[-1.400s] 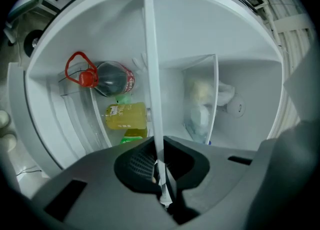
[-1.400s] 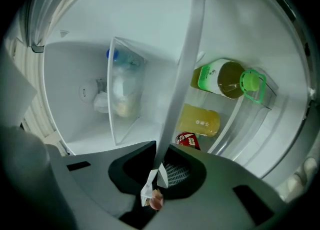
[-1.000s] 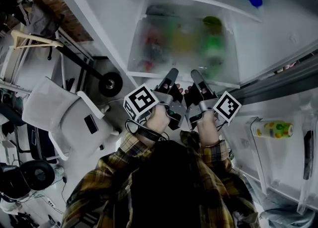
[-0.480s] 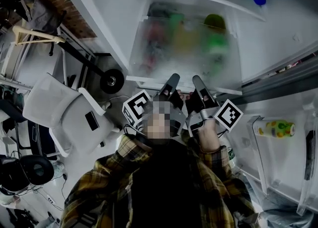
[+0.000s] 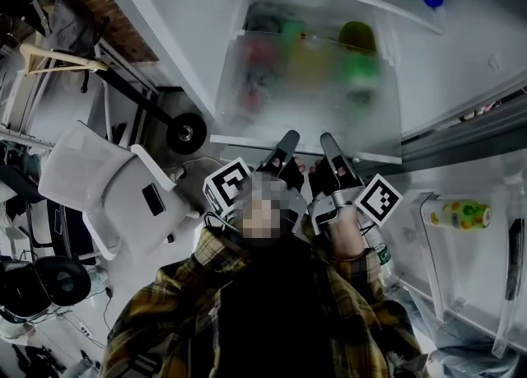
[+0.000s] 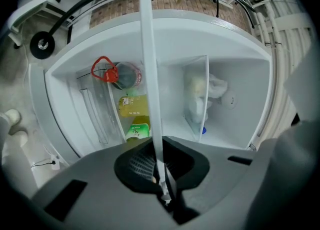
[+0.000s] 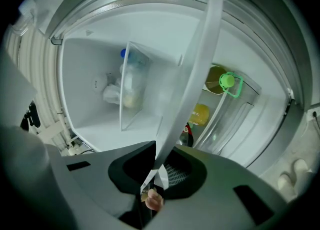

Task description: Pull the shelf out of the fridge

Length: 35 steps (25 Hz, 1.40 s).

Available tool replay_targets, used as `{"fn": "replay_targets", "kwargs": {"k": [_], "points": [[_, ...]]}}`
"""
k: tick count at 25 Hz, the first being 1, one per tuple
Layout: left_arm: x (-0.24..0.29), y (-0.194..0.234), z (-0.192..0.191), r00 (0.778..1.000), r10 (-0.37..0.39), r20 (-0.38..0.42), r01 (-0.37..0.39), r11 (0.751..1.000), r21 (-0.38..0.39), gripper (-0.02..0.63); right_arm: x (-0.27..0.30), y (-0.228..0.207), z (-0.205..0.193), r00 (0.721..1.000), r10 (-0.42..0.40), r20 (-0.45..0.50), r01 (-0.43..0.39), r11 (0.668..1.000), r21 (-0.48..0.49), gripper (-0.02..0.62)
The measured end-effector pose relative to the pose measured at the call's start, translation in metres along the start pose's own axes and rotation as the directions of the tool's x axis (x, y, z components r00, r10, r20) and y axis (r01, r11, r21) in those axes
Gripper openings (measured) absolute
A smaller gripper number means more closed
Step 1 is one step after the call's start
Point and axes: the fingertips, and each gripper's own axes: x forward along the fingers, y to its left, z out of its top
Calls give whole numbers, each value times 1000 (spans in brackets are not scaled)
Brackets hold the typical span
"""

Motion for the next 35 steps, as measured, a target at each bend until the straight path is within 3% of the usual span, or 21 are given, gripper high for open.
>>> {"fn": "replay_targets", "kwargs": {"k": [19, 25, 35], "points": [[-13, -2, 0, 1000, -3, -12, 2, 1000, -16, 26, -7, -5, -17, 1000, -13, -3, 13, 999, 48, 67], [-16, 8, -3, 1000, -22, -6, 21, 995, -93, 25, -7, 1, -17, 1000, -11, 4, 11, 999, -46, 66], [-14, 5, -3, 1000, -30, -9, 29, 998, -62, 28, -8, 2, -14, 1000, -9, 4, 9, 998, -56, 66]]}}
